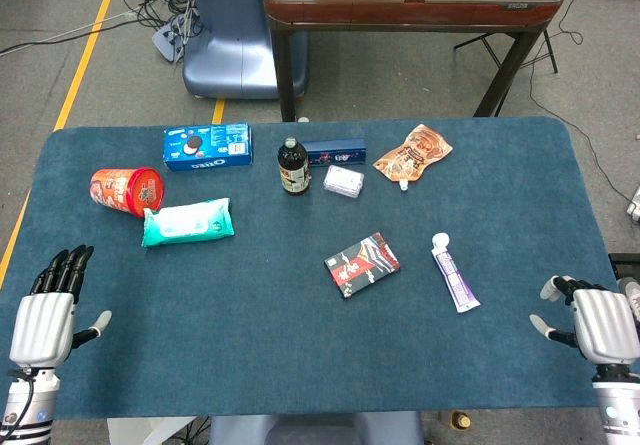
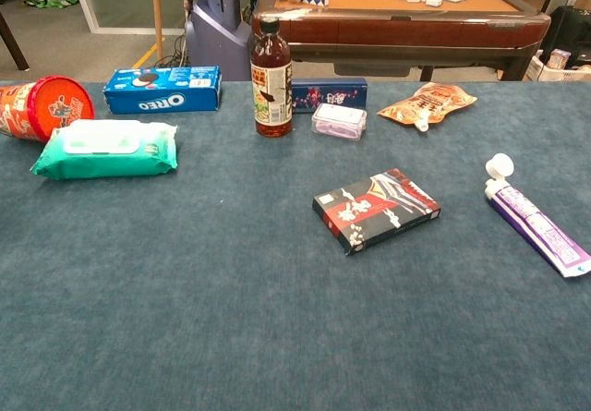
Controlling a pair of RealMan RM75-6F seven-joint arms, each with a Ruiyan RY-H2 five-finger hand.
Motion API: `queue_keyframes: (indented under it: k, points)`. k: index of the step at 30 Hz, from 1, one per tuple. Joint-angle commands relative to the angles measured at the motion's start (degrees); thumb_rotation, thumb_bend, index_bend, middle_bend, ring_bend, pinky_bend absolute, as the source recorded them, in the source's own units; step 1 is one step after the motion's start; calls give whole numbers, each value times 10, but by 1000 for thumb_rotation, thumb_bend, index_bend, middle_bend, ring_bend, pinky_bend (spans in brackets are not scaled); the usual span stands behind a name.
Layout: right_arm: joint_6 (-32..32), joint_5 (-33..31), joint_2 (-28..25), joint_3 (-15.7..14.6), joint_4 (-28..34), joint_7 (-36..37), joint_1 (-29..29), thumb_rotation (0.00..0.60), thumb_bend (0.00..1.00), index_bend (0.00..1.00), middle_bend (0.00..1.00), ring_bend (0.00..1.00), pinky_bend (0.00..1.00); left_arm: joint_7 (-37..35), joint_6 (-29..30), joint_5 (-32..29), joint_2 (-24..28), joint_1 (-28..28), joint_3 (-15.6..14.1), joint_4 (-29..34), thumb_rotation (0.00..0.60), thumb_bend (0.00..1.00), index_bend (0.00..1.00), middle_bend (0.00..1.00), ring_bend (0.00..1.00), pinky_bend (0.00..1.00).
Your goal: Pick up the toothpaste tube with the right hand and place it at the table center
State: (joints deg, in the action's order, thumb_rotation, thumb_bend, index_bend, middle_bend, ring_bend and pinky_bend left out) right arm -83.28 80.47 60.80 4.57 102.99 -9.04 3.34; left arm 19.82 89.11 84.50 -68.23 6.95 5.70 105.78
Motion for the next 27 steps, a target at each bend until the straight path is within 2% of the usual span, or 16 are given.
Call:
queue_keyframes:
  k: [1,6,12,16,20,27]
  points:
    - [28,-11,-14,6,14,-11,18,600,205,529,538,527,541,-1,1,1,0,-1,0,0,600,171,0,83,67,163]
    - [82,-35,-30,19,29,-23,53,600,204,500,532,502,540,-4,3,2,0,-2,-1,-3,600,172,0,83,67,163]
    - [198,-107,-43,40,35,-33,121,600,205,371,455,411,536,-8,3,2,-2,-4,-3,-8,600,171,0,83,67,163]
    - [272,-160,-43,51,34,-46,171,591,205,278,393,346,475,-11,5,1,-2,-7,-3,-10,600,172,0,83,67,163]
    - [315,-204,-30,57,18,-70,212,568,205,241,348,307,443,-13,6,1,-1,-8,-4,-11,600,172,0,83,67,163]
    - [372,-290,3,57,-21,-105,279,569,205,229,342,299,437,-17,6,-2,-2,-11,-5,-15,600,172,0,83,67,163]
